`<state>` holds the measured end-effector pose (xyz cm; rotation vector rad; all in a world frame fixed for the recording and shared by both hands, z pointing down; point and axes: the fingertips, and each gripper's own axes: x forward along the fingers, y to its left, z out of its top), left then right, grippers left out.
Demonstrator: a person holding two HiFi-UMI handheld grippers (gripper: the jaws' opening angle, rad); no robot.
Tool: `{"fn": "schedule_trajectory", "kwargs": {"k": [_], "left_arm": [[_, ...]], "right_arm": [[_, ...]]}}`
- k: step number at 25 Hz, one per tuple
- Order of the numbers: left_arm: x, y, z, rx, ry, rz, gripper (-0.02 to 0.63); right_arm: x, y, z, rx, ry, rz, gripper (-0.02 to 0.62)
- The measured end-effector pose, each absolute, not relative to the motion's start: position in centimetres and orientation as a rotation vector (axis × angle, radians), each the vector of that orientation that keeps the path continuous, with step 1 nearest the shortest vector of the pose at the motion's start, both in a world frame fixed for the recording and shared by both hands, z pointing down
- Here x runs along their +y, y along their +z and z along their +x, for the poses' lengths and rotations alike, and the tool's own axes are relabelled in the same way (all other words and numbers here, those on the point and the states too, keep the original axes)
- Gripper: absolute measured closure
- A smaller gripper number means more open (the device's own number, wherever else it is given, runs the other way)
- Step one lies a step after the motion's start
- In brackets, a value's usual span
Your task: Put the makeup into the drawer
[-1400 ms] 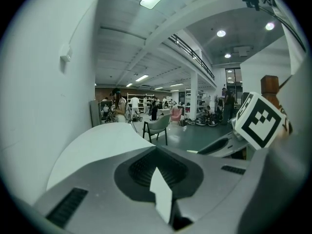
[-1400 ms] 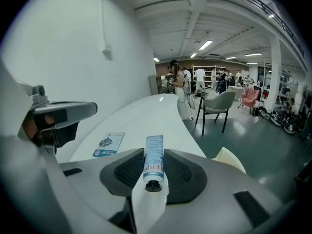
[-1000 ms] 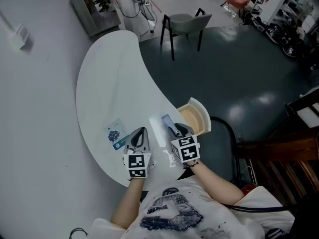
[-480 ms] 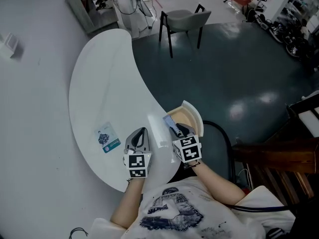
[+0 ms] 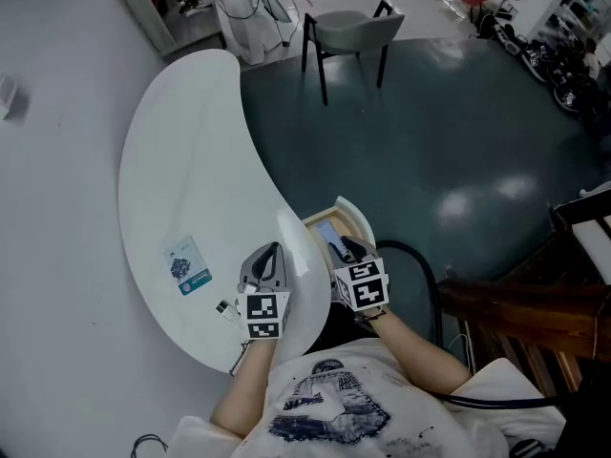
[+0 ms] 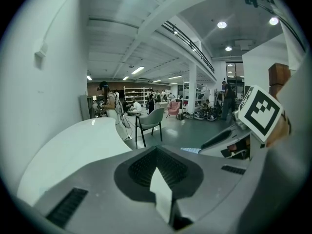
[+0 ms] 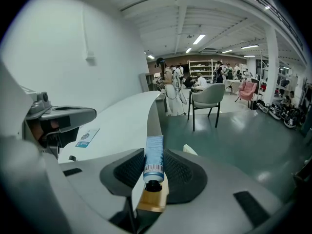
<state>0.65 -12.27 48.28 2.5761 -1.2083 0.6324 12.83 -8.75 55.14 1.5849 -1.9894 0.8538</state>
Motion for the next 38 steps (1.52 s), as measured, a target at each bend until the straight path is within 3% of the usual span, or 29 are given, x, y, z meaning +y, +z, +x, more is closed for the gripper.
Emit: {"fn": "schedule_trajectory", "kwargs": {"k": [38], "left_arm": [[-18.4,58.5,4.5,-1.164,0.783,2.47,0.56]], "right_arm": [[-12.9,72.7,14.9,-1.825,1.104,1.398,0.457]]}}
